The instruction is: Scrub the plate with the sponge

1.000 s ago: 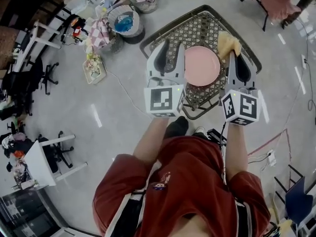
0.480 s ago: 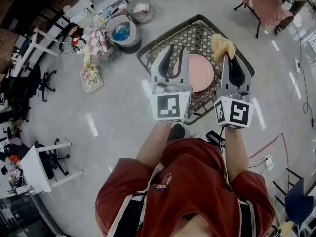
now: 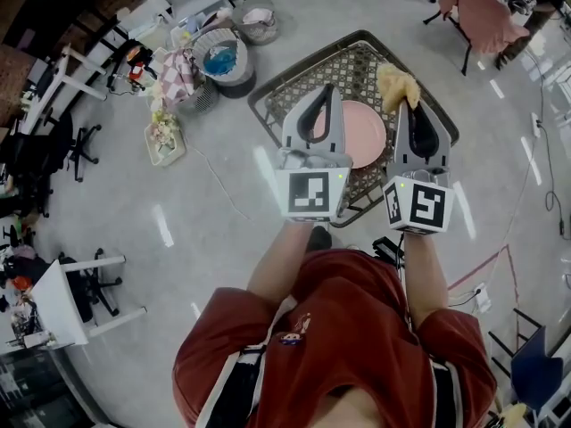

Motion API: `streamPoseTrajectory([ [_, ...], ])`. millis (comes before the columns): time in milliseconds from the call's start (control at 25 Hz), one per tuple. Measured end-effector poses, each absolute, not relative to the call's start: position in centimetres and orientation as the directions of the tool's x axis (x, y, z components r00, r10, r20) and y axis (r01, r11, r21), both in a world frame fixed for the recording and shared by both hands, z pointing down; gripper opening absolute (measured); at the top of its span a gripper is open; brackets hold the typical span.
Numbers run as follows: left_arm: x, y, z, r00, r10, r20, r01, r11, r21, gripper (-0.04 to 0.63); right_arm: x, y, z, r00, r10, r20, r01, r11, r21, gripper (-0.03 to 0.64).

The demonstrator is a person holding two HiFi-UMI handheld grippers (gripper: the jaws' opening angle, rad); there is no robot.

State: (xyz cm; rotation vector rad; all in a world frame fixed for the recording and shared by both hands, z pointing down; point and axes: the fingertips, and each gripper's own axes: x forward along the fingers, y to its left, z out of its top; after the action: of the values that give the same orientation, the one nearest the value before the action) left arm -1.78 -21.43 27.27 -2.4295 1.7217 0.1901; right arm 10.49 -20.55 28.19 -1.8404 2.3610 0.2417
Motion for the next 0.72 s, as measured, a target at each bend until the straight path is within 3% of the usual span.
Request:
streamPoseTrajectory([
  [720,-0.7,-21.2,28.6,0.385,-0.909,-0.158,-0.923,-0.380,-0.065,0.012,11.5,-20.6,29.1,-0.196,-0.964,-0.178,-0.981,0.194,0.029,0.044],
])
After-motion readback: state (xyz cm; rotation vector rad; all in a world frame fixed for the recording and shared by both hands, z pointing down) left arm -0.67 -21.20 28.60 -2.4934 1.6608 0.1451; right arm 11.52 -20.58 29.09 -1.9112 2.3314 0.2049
